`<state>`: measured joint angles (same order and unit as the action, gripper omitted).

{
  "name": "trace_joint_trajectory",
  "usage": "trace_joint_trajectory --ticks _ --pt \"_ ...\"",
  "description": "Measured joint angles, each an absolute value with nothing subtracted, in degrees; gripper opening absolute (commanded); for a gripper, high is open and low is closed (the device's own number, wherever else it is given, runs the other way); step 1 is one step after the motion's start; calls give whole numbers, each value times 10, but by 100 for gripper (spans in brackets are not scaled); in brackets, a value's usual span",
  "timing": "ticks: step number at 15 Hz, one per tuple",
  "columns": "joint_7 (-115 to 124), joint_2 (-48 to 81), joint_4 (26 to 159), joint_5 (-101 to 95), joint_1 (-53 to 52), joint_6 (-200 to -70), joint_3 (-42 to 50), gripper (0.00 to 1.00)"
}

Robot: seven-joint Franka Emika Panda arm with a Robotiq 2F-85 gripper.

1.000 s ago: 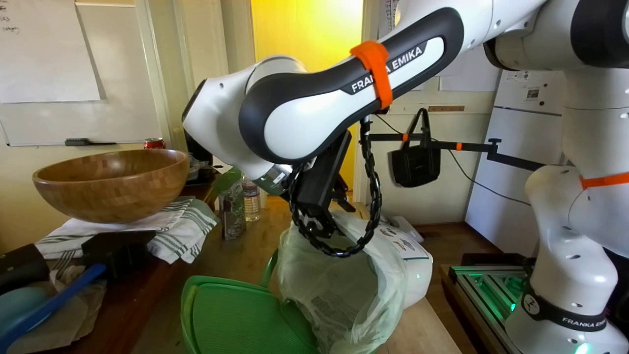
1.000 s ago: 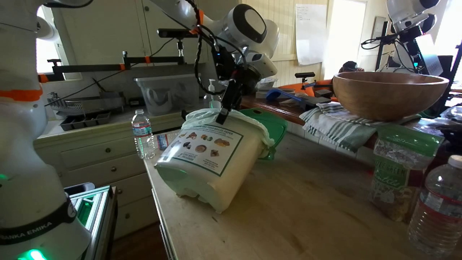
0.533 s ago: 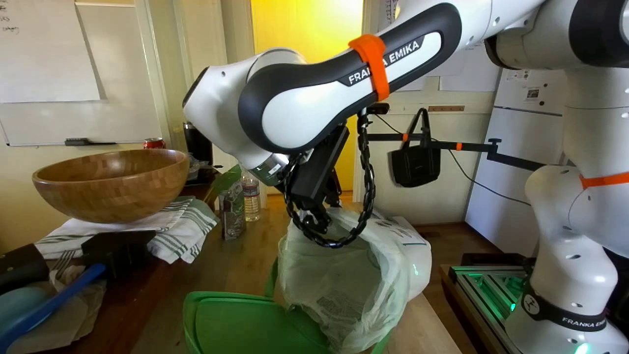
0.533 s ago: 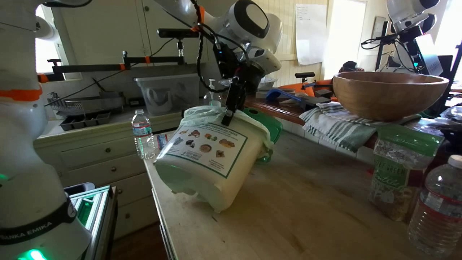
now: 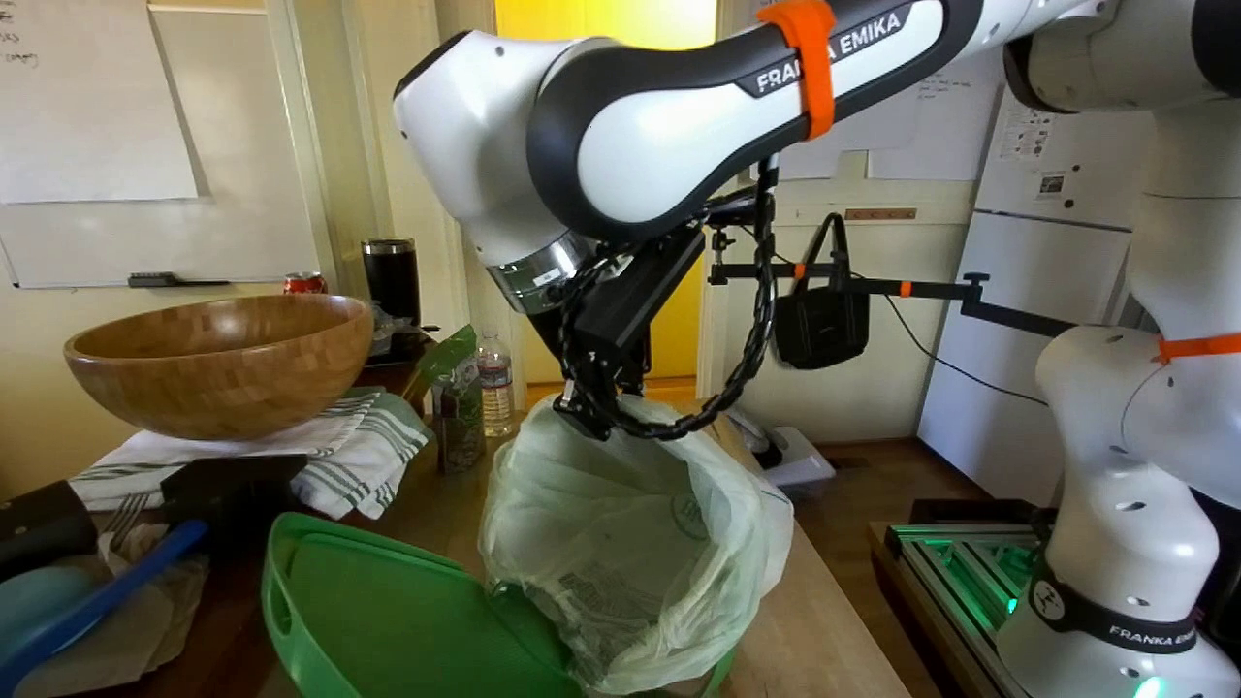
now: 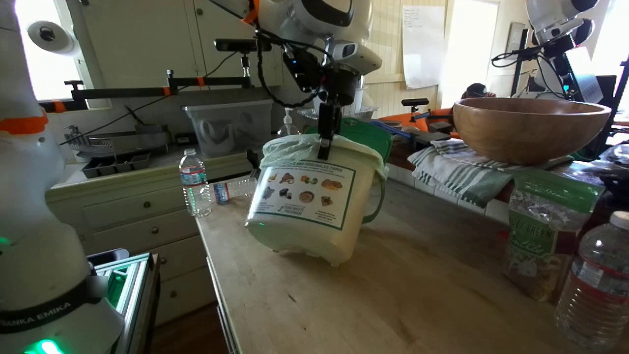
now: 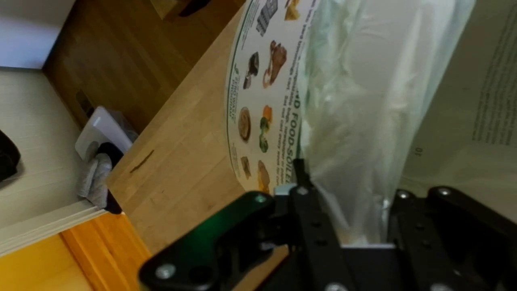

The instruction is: Put the bin in an upright position

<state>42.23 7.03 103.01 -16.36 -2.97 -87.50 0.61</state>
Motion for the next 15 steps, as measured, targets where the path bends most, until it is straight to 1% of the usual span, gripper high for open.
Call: trace_joint_trajectory --ticks 9,15 --pt "426 -66 1183 -60 6 -1048 18 4" --pt "408 -123 1267 12 35 -1142 33 4"
